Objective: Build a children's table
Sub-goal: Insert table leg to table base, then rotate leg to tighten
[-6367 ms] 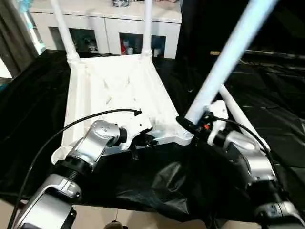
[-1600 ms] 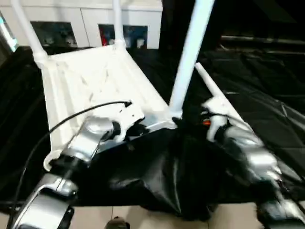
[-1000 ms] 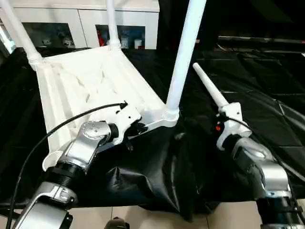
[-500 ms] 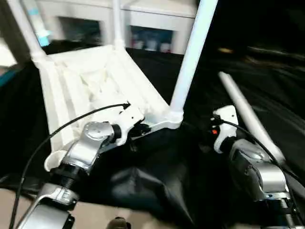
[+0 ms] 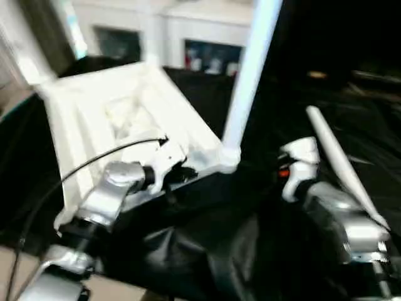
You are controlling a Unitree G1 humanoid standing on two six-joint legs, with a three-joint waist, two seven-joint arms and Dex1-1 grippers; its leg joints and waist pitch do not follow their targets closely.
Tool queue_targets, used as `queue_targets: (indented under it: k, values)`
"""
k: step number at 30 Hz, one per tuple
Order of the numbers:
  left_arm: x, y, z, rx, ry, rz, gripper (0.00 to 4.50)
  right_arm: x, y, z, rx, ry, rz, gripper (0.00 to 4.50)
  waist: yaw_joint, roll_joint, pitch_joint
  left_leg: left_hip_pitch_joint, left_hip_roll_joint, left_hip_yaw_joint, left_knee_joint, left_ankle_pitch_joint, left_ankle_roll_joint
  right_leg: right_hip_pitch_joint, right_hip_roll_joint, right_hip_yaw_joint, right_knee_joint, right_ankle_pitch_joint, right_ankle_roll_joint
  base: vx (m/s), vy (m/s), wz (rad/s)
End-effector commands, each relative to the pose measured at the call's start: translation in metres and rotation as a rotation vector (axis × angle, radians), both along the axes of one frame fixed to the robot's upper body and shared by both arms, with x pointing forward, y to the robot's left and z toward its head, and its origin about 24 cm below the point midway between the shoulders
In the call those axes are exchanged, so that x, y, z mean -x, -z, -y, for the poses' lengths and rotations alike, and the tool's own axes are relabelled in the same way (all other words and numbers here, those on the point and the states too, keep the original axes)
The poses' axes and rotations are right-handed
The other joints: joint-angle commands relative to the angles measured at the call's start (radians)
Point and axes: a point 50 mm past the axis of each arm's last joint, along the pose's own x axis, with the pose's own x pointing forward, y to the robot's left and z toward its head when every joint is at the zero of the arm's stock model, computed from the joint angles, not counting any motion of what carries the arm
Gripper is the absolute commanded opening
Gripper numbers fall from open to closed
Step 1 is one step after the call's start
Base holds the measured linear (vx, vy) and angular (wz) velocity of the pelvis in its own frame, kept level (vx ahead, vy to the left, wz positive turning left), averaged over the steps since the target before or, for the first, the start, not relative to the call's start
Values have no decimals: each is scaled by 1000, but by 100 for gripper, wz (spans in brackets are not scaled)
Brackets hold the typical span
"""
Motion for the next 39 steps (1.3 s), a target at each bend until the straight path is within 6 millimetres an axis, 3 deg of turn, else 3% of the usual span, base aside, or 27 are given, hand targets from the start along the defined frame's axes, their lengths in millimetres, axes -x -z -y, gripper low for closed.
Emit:
queue_targets:
  k: [1,2,3,5,7,10,12,14,20,23,29,39]
  values:
    - [1,-15,10,30,91,68,0,2,-6,5,-13,-19,25,441,12,-3,-78,36,94,-16,-63,17,133,51,-154,54,-78,419,-160,-76,32,7]
    - [1,-15,10,27,101,69,0,2,-6,7,-14,-31,31,441,19,2,-72,47,103,-3,-73,-76,87,43,-146,51,-91,265,-203,-76,32,7]
    - [1,-16,10,23,115,69,0,3,-7,9,-10,-61,39,441,24,-2,-68,51,106,11,-81,-125,62,40,-142,52,-97,174,-226,-80,44,7]
    - [2,-17,11,14,156,62,0,7,-9,11,6,-140,47,441,32,-3,-64,57,110,32,-90,-196,30,31,-144,55,-109,38,-227,-75,58,6]
    - [4,-18,10,6,190,56,0,10,-9,11,31,-205,50,441,36,0,-64,57,111,39,-95,-222,16,27,-146,55,-113,-14,-216,-64,62,5]
    - [8,-19,14,11,267,35,0,11,-9,8,90,-295,50,441,40,5,-68,57,114,44,-107,-251,-13,23,-144,50,-115,-44,-196,-51,58,-1]
    - [10,-19,16,14,294,27,0,11,-8,6,109,-315,50,441,44,1,-66,58,112,47,-109,-275,-24,16,-149,53,-119,-58,-191,-21,27,-2]
    - [14,-18,20,-2,350,13,0,9,-6,1,149,-359,61,441,51,-9,-66,56,112,54,-106,-268,-20,14,-158,55,-125,-87,-190,0,0,0]
    - [15,-15,21,-47,396,-8,0,8,-4,-1,182,-417,54,441,71,-8,-69,56,114,63,-104,-233,-5,7,-157,56,-124,-81,-170,0,0,0]
    - [15,-14,22,-65,408,-20,0,5,-4,0,192,-423,52,441,73,-11,-71,57,113,64,-105,-246,-15,4,-156,55,-119,-58,-175,0,0,0]
    - [12,-14,20,-74,393,-7,0,6,-2,0,205,-469,41,441,75,-15,-70,50,112,64,-104,-226,4,8,-157,54,-120,-40,-175,0,0,0]
    - [11,-13,17,-79,387,-7,0,5,4,-1,203,-491,23,427,75,-17,-66,52,114,62,-108,-268,-11,6,-160,56,-126,-92,-178,0,0,0]
